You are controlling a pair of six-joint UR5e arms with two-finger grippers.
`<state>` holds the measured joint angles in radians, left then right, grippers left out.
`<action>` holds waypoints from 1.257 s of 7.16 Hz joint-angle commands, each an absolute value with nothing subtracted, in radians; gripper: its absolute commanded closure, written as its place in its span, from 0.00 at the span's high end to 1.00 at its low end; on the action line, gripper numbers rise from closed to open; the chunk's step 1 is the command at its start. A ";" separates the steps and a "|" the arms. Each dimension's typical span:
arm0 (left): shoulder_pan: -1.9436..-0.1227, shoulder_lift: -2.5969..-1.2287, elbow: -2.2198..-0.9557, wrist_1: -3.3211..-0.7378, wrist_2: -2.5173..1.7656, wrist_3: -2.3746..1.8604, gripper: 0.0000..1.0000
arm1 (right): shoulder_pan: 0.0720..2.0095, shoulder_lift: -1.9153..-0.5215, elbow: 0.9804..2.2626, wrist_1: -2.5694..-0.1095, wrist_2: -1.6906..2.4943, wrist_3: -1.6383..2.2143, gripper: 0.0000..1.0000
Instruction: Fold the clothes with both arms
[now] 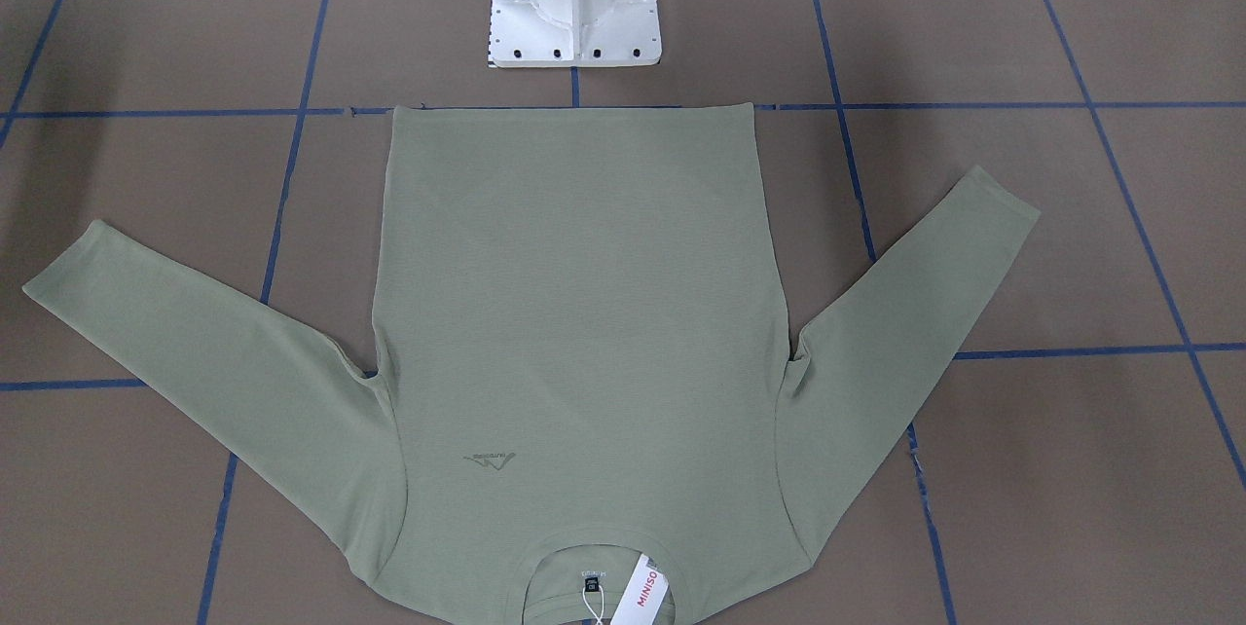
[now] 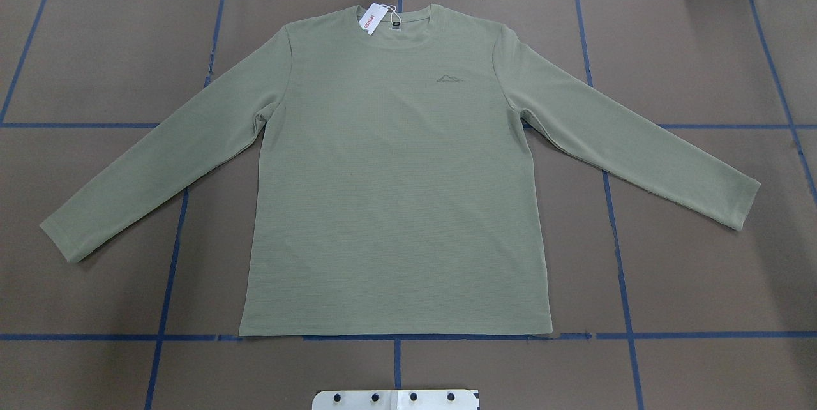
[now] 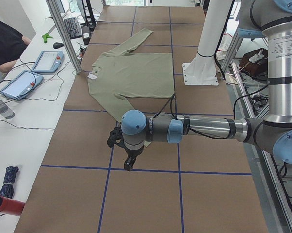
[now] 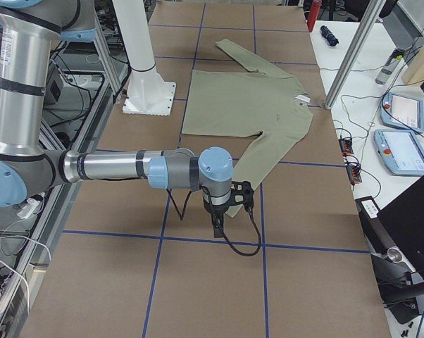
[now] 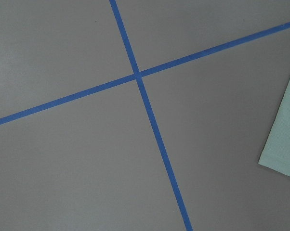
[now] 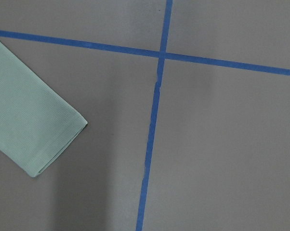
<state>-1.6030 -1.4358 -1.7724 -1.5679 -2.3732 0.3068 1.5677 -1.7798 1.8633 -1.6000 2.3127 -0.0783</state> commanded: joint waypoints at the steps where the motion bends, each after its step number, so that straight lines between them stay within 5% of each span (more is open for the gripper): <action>1: -1.605 -1.434 -1.779 -1.583 -2.381 0.308 1.00 | 1.568 -1.781 1.868 -1.600 2.307 -0.090 1.00; 9: -1.606 -1.494 -1.717 -2.086 -2.368 0.213 1.00 | 1.568 -1.756 1.888 -1.442 2.316 -0.074 1.00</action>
<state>-1.6055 -1.4843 -1.7380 -2.0184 -2.3686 0.2443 1.5665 -1.7556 1.9075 -1.4763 2.3136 -0.0723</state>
